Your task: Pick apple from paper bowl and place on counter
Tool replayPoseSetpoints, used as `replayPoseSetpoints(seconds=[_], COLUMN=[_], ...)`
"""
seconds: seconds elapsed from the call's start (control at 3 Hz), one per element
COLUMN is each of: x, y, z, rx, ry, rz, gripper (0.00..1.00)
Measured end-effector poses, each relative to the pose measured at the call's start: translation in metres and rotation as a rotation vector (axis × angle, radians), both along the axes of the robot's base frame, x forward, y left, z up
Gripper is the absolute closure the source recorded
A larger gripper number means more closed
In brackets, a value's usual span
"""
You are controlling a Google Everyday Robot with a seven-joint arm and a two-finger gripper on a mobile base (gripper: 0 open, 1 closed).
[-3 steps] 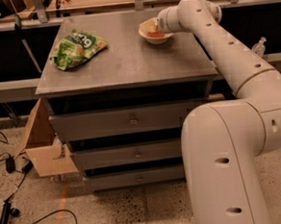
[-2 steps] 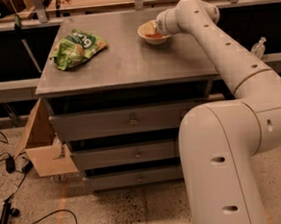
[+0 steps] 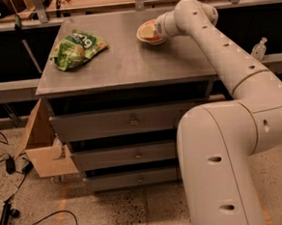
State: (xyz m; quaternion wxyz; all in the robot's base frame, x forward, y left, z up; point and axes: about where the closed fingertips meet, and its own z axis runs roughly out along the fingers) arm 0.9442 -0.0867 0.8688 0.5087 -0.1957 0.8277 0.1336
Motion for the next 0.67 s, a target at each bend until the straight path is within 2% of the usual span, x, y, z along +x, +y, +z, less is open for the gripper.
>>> replayPoseSetpoints(seconds=[0.67], x=[0.0], y=[-0.017], z=[0.059], rx=[-0.008], ry=[-0.146], rz=[-0.005], gripper=[0.99])
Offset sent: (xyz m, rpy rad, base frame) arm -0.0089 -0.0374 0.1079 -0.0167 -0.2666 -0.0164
